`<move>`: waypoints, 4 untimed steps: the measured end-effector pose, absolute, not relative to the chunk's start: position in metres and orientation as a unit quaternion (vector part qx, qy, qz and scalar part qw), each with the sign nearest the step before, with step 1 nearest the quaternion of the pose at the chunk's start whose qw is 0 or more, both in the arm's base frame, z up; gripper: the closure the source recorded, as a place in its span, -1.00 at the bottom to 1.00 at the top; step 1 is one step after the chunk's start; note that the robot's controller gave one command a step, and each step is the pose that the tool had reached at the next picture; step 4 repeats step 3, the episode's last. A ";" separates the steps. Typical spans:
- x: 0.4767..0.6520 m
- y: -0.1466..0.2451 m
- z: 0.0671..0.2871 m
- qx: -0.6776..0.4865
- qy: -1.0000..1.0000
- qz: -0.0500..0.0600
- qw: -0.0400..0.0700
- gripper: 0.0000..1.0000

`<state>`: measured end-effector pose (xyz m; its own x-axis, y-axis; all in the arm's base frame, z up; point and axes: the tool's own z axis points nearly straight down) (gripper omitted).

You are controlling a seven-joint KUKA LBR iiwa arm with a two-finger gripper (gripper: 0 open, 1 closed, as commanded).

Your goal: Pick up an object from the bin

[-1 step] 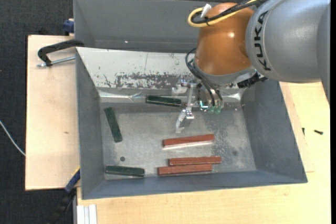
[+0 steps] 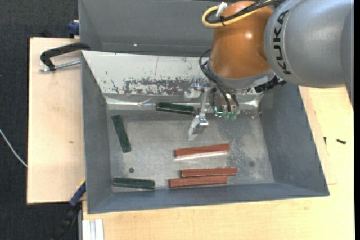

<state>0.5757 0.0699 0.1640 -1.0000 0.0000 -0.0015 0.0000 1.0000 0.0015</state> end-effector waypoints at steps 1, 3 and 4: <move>0.515 0.061 0.077 -0.080 0.997 0.001 0.002 1.00; 0.510 0.052 0.274 -0.087 0.996 0.000 0.007 1.00; 0.510 0.052 0.274 -0.087 0.996 0.000 0.007 1.00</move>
Offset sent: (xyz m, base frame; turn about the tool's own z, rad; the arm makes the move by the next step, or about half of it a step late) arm 0.0000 0.0000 0.0000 0.0000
